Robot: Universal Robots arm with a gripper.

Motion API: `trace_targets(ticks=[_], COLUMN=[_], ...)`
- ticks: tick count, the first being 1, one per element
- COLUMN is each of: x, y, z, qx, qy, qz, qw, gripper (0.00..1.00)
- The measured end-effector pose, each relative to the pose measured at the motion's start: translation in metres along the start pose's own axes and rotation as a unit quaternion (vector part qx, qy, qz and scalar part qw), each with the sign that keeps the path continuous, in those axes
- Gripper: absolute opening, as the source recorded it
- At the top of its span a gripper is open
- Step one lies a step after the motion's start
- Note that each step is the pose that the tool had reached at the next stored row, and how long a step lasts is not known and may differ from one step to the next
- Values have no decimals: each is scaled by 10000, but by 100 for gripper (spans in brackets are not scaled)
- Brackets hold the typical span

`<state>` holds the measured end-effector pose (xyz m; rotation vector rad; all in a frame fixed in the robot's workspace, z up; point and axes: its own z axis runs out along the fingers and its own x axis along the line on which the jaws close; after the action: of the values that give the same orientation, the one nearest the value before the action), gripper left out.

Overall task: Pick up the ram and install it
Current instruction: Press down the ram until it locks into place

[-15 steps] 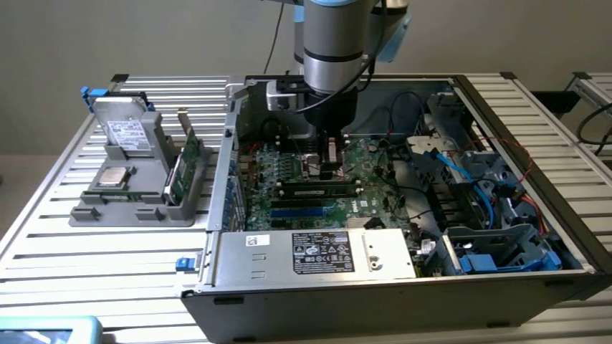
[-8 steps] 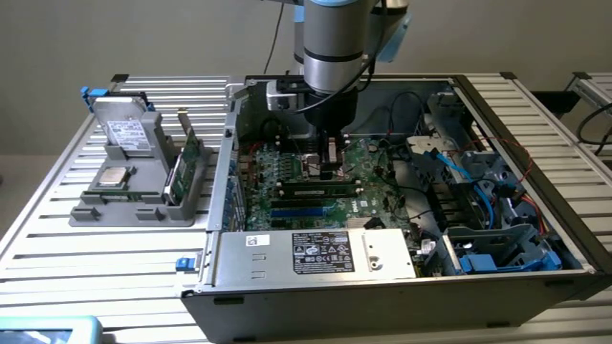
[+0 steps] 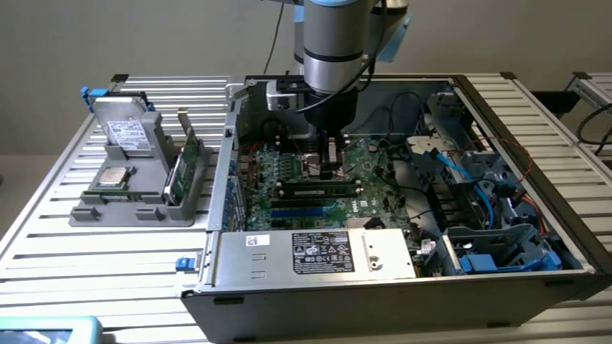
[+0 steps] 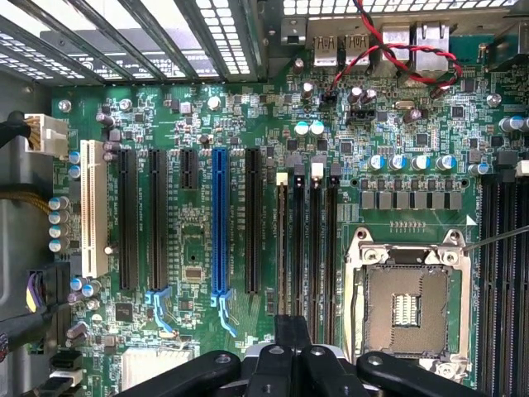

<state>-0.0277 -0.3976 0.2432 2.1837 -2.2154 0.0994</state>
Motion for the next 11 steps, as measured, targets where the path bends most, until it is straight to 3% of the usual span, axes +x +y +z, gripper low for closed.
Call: trace_targets(ticks=[3, 11], x=[1, 2], y=[0, 0], z=[0, 1], qx=[-7, -8], qy=[-34, -26], qz=[106, 589], qw=[9999, 9983], gripper=[11, 11])
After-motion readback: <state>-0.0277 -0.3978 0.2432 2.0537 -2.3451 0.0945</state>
